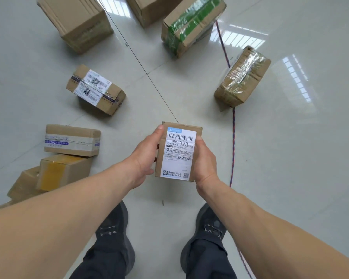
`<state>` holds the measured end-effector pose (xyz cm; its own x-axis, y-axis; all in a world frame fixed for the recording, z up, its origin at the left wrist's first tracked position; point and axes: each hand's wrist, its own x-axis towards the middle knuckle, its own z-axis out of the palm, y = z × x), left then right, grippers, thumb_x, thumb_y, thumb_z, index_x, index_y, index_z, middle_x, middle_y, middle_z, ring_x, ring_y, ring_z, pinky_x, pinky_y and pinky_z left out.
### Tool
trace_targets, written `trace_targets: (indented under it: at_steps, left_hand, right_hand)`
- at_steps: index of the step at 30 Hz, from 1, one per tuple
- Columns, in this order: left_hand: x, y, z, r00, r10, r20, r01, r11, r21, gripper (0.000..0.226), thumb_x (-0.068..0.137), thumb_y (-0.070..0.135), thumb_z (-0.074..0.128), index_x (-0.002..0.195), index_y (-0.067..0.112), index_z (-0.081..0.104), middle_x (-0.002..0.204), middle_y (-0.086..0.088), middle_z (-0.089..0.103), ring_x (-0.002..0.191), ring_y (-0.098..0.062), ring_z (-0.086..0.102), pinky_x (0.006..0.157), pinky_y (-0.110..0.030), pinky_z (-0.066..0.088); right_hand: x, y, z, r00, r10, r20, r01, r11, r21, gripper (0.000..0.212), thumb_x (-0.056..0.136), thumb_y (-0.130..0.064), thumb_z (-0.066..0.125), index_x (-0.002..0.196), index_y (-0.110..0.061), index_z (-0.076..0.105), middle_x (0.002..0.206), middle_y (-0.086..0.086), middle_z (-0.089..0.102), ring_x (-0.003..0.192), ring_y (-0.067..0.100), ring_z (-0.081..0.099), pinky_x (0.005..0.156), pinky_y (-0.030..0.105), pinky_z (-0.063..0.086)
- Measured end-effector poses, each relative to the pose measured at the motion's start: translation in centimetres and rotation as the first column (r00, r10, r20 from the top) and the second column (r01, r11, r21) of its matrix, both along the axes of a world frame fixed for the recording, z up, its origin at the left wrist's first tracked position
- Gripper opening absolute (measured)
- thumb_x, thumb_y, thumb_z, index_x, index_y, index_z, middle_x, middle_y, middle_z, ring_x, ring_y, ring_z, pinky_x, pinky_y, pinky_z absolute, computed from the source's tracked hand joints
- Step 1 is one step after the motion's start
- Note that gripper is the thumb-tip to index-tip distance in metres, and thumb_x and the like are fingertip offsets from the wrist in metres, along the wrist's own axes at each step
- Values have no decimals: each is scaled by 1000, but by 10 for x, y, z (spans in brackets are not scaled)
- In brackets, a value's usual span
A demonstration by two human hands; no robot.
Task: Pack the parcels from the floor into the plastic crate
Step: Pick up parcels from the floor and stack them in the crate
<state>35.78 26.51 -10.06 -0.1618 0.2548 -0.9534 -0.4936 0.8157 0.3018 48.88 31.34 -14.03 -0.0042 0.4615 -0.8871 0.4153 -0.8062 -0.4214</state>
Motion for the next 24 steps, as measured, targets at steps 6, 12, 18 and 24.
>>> trace_targets:
  at_steps: [6,12,18,24]
  left_hand:
    - [-25,15,114,997,43,-58,-37,994,101,44,97,63,33,92,31,62,96,3,66,98,-26,62,92,-45,48]
    - [-55,14,257,992,95,-83,-76,976,204,47,97,64,32,103,29,62,99,2,67,100,-26,64,96,-49,48]
    - [-84,-9,390,985,141,-96,-103,941,321,48,96,64,33,106,28,64,93,3,69,91,-23,65,91,-47,50]
    - [-97,-45,514,964,214,-157,-127,890,438,51,92,68,40,116,30,63,106,0,70,95,-23,69,94,-50,52]
  right_hand:
    - [-23,15,119,1000,-28,-7,28,997,68,50,71,-76,46,65,-33,72,79,-4,76,88,29,75,90,50,58]
    - [-45,24,257,998,-45,-38,53,966,255,59,78,-74,50,74,-22,76,80,-1,76,81,23,65,84,42,53]
    - [-69,18,402,990,73,-118,-26,933,359,67,63,-80,46,81,-23,78,85,2,78,80,20,69,90,60,56]
    - [-89,3,519,964,225,-141,-133,867,480,61,75,-80,44,80,-29,78,85,1,78,93,32,72,94,62,53]
